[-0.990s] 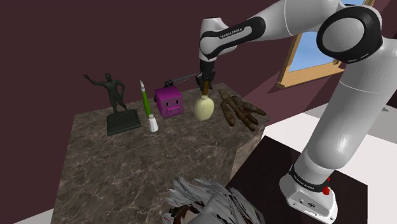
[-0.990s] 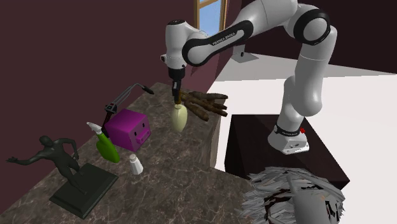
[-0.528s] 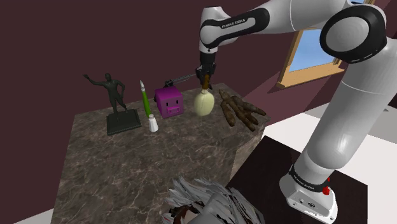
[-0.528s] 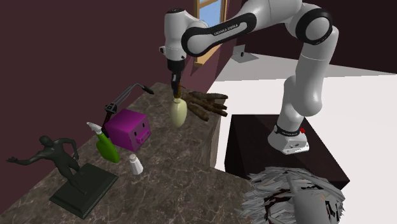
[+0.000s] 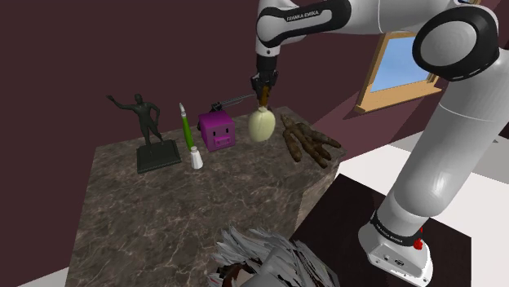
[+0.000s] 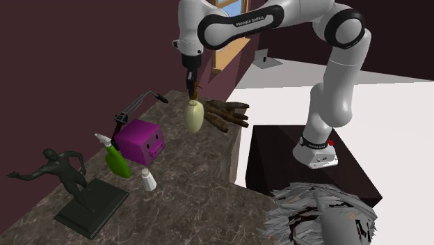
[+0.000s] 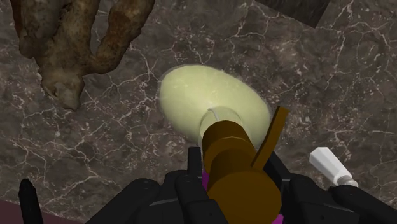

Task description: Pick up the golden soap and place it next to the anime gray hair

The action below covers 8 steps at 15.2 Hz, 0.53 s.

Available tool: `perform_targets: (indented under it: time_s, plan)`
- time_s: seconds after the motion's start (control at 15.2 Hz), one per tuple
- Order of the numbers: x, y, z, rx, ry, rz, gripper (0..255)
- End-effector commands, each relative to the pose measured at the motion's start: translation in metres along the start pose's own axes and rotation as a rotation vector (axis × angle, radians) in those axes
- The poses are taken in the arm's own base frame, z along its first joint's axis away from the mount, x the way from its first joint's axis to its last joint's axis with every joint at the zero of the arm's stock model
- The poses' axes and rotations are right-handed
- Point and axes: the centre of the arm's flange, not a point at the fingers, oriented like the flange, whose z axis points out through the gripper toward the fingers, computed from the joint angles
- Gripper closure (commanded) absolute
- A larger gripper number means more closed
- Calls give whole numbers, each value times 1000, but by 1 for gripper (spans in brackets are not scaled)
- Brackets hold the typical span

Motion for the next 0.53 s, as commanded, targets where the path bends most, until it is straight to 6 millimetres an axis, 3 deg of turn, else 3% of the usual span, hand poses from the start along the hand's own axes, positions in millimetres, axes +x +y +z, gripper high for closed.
perform_targets:
  time_s: [0.0, 0.46]
  plan:
    - [1, 1, -11, 0, 0, 0, 255]
    - [3, 1, -48, 0, 0, 0, 255]
